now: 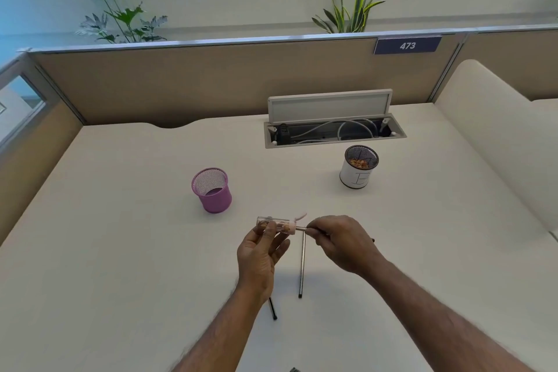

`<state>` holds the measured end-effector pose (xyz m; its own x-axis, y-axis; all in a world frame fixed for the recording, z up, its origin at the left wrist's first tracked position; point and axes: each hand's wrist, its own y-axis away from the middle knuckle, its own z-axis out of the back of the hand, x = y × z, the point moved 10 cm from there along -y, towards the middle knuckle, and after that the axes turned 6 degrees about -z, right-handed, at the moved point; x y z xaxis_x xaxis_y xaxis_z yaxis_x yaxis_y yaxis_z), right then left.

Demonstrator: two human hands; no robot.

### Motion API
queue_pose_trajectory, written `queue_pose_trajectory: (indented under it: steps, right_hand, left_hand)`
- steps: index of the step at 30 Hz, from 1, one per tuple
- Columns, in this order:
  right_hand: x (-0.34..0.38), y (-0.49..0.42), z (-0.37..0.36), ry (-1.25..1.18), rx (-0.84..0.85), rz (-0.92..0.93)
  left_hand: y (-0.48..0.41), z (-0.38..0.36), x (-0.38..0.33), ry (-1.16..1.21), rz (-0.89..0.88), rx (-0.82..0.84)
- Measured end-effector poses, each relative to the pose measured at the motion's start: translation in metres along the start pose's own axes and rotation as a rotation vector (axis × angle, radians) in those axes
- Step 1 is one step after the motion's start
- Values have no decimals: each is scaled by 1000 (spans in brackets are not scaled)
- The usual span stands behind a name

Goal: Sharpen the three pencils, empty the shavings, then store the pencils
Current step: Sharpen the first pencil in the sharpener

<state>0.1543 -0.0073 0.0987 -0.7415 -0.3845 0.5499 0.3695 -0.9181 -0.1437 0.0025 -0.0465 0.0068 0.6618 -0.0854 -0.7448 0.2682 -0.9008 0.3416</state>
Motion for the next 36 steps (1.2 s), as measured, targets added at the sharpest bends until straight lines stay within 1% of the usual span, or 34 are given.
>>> queue_pose_trajectory:
  steps: [2,4,6,10,13,16,19,21,26,29,33,35,36]
  right_hand:
    - [0,-2,-1,-21,33,11]
    - [-1,-1,-1,-28,32,6]
    - [0,1,3,-31,-15,10]
    - [10,8,13,33,-190,75]
    - [8,10,14,3,-219,64]
    - [5,9,12,-34,-182,64]
    - [1,4,7,-95,-95,34]
    - [-5,2,1,-180,-19,-27]
    - [-22,3,-19,-468,213,-250]
    - [-24,3,-24,-535,302,-291]
    - [-26,3,-20,-523,255,-293]
    - [-27,3,-15,-484,173,-294]
    - [-26,3,-10,-446,118,-265]
  left_hand:
    - [0,1,0,-7,-5,6]
    - [-1,2,0,-13,-12,3]
    - [-1,2,-1,-34,-26,2]
    - [-1,2,-1,-33,-47,-11]
    - [-4,5,0,-28,-53,-35]
    - [-4,3,-1,-33,-69,-10]
    - [-4,-1,-4,-41,-88,39]
    - [-5,-2,-6,-50,-93,76]
    - [-8,-5,-7,-63,-70,177]
    - [-9,-5,-8,-71,-72,207]
    - [-8,-6,-10,-112,-98,193]
    - [-8,-5,-12,-126,-108,158]
    - [-7,-4,-12,-132,-114,140]
